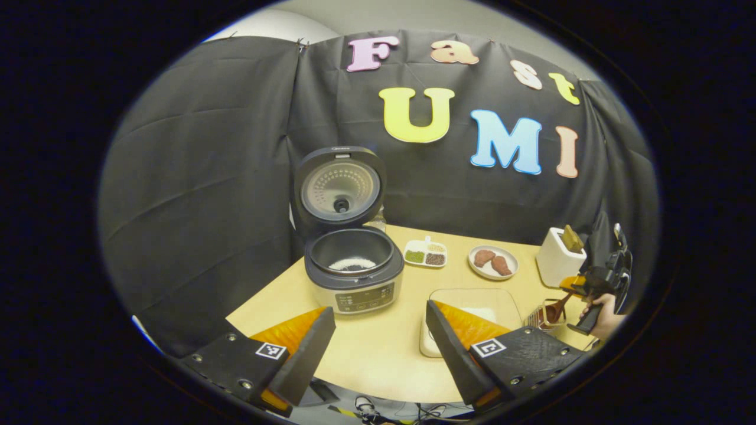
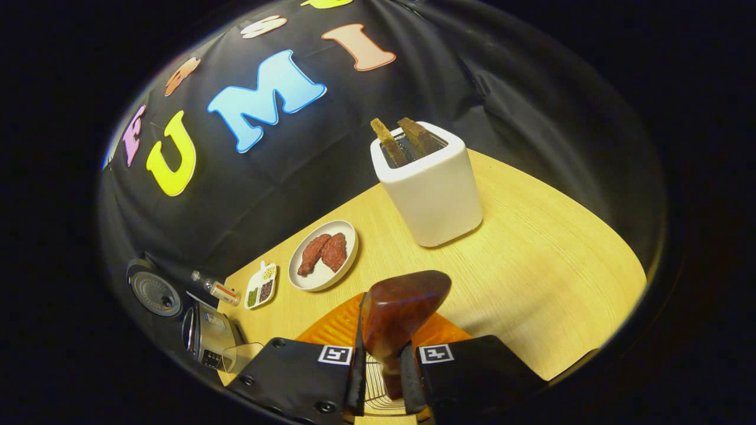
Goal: Close the left gripper, press the button to open the rice cooker; take a wooden spoon from the chopstick holder with the right hand, scoop a spoonful of rice and pour it into the rice cooker, then put the wooden spoon back into the chopstick holder.
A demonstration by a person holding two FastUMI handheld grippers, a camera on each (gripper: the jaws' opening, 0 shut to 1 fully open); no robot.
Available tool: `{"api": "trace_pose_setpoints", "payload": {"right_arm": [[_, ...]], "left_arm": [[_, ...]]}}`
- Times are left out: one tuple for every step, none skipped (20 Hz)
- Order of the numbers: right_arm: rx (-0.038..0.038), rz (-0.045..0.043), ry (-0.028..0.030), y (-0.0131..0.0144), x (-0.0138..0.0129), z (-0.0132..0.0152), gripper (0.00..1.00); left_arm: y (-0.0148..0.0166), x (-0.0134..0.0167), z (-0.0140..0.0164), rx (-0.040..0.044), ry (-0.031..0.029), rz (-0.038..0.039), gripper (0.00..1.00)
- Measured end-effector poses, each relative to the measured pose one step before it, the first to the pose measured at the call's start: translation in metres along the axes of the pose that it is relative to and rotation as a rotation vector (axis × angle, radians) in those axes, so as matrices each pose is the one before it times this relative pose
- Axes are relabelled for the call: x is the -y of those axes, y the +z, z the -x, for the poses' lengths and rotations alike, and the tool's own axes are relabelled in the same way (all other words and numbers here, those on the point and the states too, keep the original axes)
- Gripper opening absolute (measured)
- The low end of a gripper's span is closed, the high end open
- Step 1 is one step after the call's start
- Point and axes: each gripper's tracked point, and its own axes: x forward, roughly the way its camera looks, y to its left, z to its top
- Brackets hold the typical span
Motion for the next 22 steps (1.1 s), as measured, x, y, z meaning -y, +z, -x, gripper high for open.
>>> {"api": "trace_pose_setpoints", "payload": {"right_arm": [[0.00636, -0.00202, 0.00477, 0.00245, -0.00261, 0.00315, 0.35], [0.00274, -0.00024, 0.00099, 0.0022, -0.00217, 0.00482, 0.51], [0.0069, 0.00401, -0.00867, -0.00031, -0.00071, 0.00199, 0.67], [0.00928, 0.0097, -0.00661, 0.00329, -0.0003, 0.00621, 0.83], [0.01213, 0.01632, -0.01861, 0.00089, 0.00298, 0.00484, 0.98], [0.01689, 0.01708, -0.01869, 0.00236, 0.00351, 0.009, 0.98], [0.01785, 0.01495, -0.02182, 0.00327, 0.00409, 0.00865, 0.98], [0.01866, 0.01084, -0.01884, 0.00338, 0.00379, 0.01086, 0.98], [0.02416, 0.01222, -0.02017, 0.00439, 0.00343, 0.00995, 0.98], [0.02606, 0.01819, -0.02512, 0.00417, 0.00496, 0.00954, 0.98], [0.03027, 0.02538, -0.03041, 0.00444, 0.00583, 0.01026, 0.98], [0.02742, 0.0255, -0.02781, 0.00522, 0.00386, 0.01049, 0.98], [0.02601, 0.02139, -0.01806, 0.00539, 0.0008, 0.00977, 0.98], [0.02463, 0.0185, -0.0121, 0.00549, -0.00136, 0.01104, 0.98], [0.0235, 0.01878, -0.01049, 0.00487, -0.00241, 0.01095, 0.98], [0.01885, 0.01491, -0.003, 0.00534, -0.00293, 0.01074, 0.98], [0.01719, 0.01389, -0.00151, 0.00431, -0.0047, 0.00989, 0.98], [0.01425, 0.01714, 0.00036, 0.00421, -0.00464, 0.00927, 0.98], [0.01012, 0.01759, -0.01108, 0.00227, -0.00293, 0.009, 0.98], [0.016, 0.01204, -0.02221, 0.00456, 0.00056, 0.00928, 0.98], [0.02377, 0.00997, -0.01563, 0.0075, 0.00023, 0.00829, 0.98], [0.02662, 0.01023, -0.01063, 0.00835, -0.00148, 0.01046, 0.98]], "left_arm": [[0.00538, -0.00185, -0.00495, 0.00571, -0.00363, 0.00126, 0.99], [0.0059, -0.00248, -0.00659, 0.00345, -0.00431, 0.00634, 0.99], [0.00897, -0.00206, -0.00699, 0.01138, -0.00865, 0.00937, 0.99], [0.01142, -0.00165, -0.00757, 0.01317, -0.00821, 0.00747, 0.98], [0.01239, -0.00397, -0.00775, 0.01768, -0.0042, 0.00179, 0.98], [0.01366, -0.00586, -0.00662, 0.01808, -0.00365, -0.00155, 0.98], [0.01283, -0.00689, -0.00821, 0.01543, -0.00121, -0.00236, 0.98], [0.01359, -0.0064, -0.00687, 0.01534, -0.00517, -0.00066, 0.97], [0.01682, -0.00822, -0.00868, 0.02425, -0.00618, -0.00072, 0.97], [0.01464, -0.00821, -0.00663, 0.02011, -0.00342, -0.00133, 0.97], [0.01595, -0.00957, -0.00994, 0.02117, -0.00325, -0.00345, 0.97], [0.01468, -0.00913, -0.01115, 0.01953, -0.00165, -0.00622, 0.97], [0.014, -0.01026, -0.01075, 0.01815, -0.00054, -0.00753, 0.97], [0.01304, -0.0099, -0.01075, 0.01611, -0.00229, -0.00657, 0.99], [0.01123, -0.00844, -0.01483, 0.01096, -0.00351, -0.00251, 0.99], [0.01016, -0.00675, -0.01289, 0.01058, -0.00564, 0.00012, 0.97], [0.01223, -0.00581, -0.0135, 0.01729, -0.0084, 0.00044, 0.97], [0.014, -0.00552, -0.01433, 0.01717, -0.00564, -0.00246, 0.99], [0.01044, -0.00532, -0.01601, 0.01904, -0.00508, -0.00166, 0.99], [0.00939, -0.00337, -0.01565, 0.01442, -0.01082, -0.00056, 0.97], [0.0084, -0.00131, -0.01497, 0.00406, -0.01075, 0.00209, 0.99], [0.00484, -0.00105, -0.01481, -0.00071, -0.00523, 0.00584, 0.99]]}}
